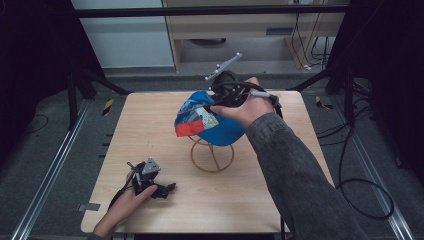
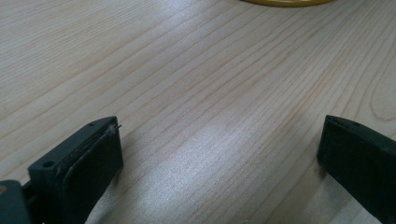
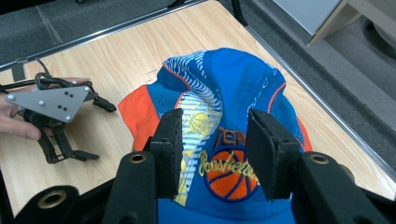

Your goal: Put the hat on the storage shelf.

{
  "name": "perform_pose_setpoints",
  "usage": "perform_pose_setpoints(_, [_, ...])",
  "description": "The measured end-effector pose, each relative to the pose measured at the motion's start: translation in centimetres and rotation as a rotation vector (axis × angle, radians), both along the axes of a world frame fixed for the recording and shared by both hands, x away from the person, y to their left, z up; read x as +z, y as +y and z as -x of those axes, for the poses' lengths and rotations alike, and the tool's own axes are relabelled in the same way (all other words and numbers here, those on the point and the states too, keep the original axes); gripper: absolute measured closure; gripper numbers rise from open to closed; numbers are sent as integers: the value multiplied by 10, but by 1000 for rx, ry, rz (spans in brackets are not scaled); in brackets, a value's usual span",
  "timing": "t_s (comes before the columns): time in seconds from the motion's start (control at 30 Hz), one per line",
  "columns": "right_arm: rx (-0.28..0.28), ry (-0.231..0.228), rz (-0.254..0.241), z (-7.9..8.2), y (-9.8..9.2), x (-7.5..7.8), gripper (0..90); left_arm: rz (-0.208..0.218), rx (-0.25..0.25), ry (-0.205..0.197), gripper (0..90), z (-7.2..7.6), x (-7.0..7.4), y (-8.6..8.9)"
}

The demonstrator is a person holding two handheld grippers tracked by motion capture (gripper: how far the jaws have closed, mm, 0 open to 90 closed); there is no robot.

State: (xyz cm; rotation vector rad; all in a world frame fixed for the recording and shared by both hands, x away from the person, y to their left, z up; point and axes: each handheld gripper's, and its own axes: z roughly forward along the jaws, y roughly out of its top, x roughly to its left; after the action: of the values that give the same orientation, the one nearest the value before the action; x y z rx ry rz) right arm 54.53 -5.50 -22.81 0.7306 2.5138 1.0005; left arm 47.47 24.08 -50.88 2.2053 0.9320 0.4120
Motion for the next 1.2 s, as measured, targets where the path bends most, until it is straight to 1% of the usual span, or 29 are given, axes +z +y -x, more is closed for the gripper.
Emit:
perform_pose_setpoints(0.27, [-6, 2, -15, 2, -3, 0, 551, -1, -1, -1, 0, 0, 0, 0])
perform_pose_setpoints(0.37, [-6, -1, -20, 4, -3, 0, 522, -2, -1, -1, 0, 0, 0, 0])
perform_pose_setpoints(0.63, [-25, -14, -42, 9, -5, -1, 373, -1, 0, -1, 0, 0, 0, 0])
perform_pose_setpoints(0.7, [-28, -25, -44, 11, -5, -2, 341, -2, -1, -1, 0, 0, 0, 0])
perform_pose_setpoints(0.8, [-39, -28, -61, 14, -8, -2, 289, 1, 1, -2, 0, 0, 0, 0])
perform_pose_setpoints(0.93, [-60, -41, -100, 16, -13, -2, 209, 0, 1, -2, 0, 0, 0, 0])
perform_pose_setpoints(1.0, [-72, -34, -112, 18, -16, 0, 165, 1, 1, -2, 0, 0, 0, 0])
perform_pose_setpoints(1.03, [-76, -44, -112, 19, -18, 3, 152, 0, 1, -2, 0, 0, 0, 0])
perform_pose_setpoints(1.1, [-90, -63, -119, 22, -22, 7, 132, 1, 1, -2, 0, 0, 0, 0])
perform_pose_setpoints(1.2, [-94, -61, -119, 24, -25, 11, 118, 1, 1, -2, 0, 0, 0, 0])
